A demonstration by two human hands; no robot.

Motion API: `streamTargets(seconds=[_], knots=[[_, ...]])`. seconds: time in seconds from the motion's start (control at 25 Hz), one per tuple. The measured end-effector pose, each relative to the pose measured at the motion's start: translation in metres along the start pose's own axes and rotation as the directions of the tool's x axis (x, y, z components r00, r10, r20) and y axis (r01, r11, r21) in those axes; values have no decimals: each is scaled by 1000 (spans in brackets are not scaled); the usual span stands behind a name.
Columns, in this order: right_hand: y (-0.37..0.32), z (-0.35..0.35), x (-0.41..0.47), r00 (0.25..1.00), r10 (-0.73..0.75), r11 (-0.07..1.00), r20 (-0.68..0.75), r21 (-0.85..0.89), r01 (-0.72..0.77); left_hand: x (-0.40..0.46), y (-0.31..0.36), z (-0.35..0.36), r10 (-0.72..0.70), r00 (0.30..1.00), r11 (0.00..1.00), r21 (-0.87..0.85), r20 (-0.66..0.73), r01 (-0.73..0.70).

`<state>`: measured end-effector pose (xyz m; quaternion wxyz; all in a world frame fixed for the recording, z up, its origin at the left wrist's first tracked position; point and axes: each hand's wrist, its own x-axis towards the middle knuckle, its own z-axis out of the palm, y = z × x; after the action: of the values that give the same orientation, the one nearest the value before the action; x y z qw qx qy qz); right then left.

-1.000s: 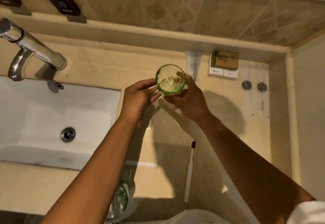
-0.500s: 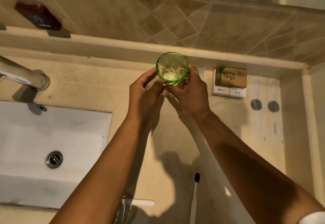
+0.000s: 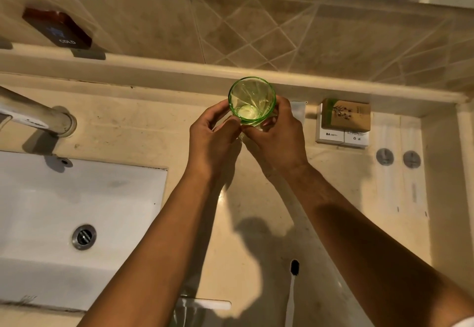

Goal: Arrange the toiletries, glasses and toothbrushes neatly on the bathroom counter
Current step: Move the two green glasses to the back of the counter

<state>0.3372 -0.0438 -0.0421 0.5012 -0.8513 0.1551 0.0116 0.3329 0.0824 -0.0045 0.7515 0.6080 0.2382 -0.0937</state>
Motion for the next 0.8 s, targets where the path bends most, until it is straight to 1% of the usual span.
streamTargets(seconds=[0.2,0.4,0.44,0.52,0.6,0.68,0.8], knots=[[-3,2,-1,1000,24,1000,-7,-1,-24,1,3,0,-23,1000,1000,0,11,23],[-9,-3,-5,999,8,999,39,-37,-6,-2,4,3,-35,999,999,-4,10,35],[-11,-5,-6,998,7,999,56,-43,-5,-3,4,2,-35,999,999,22,9,34],[-13,-12,-13,998,18,999,63,-53,-14,-8,3,-7,-42,999,990,133,5,41],[-14,-21,-28,996,51,992,71,-116,-42,-21,1,-19,-60,998,981,183,-18,62],[-12,-34,-54,995,66,980,80,-191,-50,-42,-3,-35,-89,994,980,175,-62,98],[-10,-53,-104,989,100,986,111,-146,-83,-77,-4,-56,-134,988,983,117,-82,143]])
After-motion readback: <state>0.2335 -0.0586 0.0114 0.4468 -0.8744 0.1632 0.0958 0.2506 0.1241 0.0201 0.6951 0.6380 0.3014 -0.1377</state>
